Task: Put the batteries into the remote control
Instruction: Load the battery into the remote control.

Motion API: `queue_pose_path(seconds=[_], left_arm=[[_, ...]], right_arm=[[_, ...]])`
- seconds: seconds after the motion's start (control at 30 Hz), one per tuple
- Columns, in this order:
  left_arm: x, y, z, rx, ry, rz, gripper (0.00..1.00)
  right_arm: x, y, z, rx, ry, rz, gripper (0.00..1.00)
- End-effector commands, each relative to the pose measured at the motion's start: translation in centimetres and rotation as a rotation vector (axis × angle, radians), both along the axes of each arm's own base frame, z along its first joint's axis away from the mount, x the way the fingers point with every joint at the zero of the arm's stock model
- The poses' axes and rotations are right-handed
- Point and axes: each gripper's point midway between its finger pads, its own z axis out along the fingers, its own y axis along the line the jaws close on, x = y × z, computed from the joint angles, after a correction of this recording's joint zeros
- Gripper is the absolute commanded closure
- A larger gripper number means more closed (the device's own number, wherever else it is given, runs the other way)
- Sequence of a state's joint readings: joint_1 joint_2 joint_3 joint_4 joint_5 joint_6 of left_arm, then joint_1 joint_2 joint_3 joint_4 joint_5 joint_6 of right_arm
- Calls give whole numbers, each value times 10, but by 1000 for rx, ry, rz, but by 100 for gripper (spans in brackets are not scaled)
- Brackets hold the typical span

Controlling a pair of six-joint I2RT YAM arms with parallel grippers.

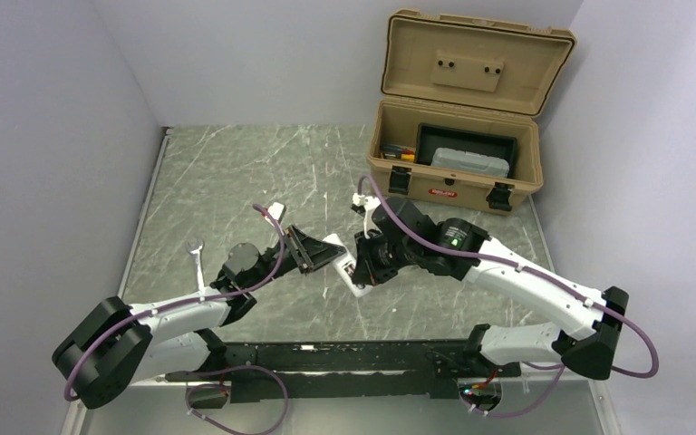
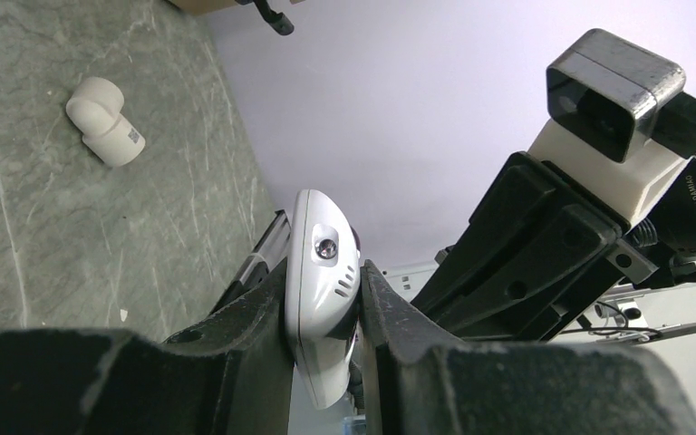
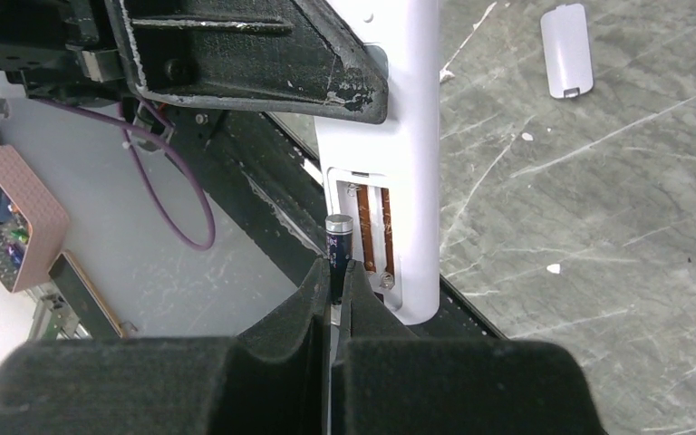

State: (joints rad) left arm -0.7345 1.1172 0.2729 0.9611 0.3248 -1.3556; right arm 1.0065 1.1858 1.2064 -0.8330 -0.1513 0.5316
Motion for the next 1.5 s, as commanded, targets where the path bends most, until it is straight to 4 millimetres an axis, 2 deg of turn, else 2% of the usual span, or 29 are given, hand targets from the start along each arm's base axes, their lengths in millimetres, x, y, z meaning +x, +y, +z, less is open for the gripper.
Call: queue_pose_path(seconds=[0.0, 0.47, 0.97, 1.2, 1.47], left_arm=[[-4, 0, 30, -76, -79, -7, 100], [-4, -2, 32, -79, -94, -18, 100], [-9, -1, 33, -101, -97, -34, 100], [-10, 0, 34, -112, -98, -37, 100], [-11, -1, 34, -121, -98, -47, 100]], right_arm=[[-3, 5, 9, 18, 3, 18, 100], [2, 0, -4, -54, 19, -13, 100], [14, 10, -5, -85, -7, -13, 100], [16, 9, -7, -97, -8, -22, 87], [17, 7, -4, -95, -18, -33, 79]])
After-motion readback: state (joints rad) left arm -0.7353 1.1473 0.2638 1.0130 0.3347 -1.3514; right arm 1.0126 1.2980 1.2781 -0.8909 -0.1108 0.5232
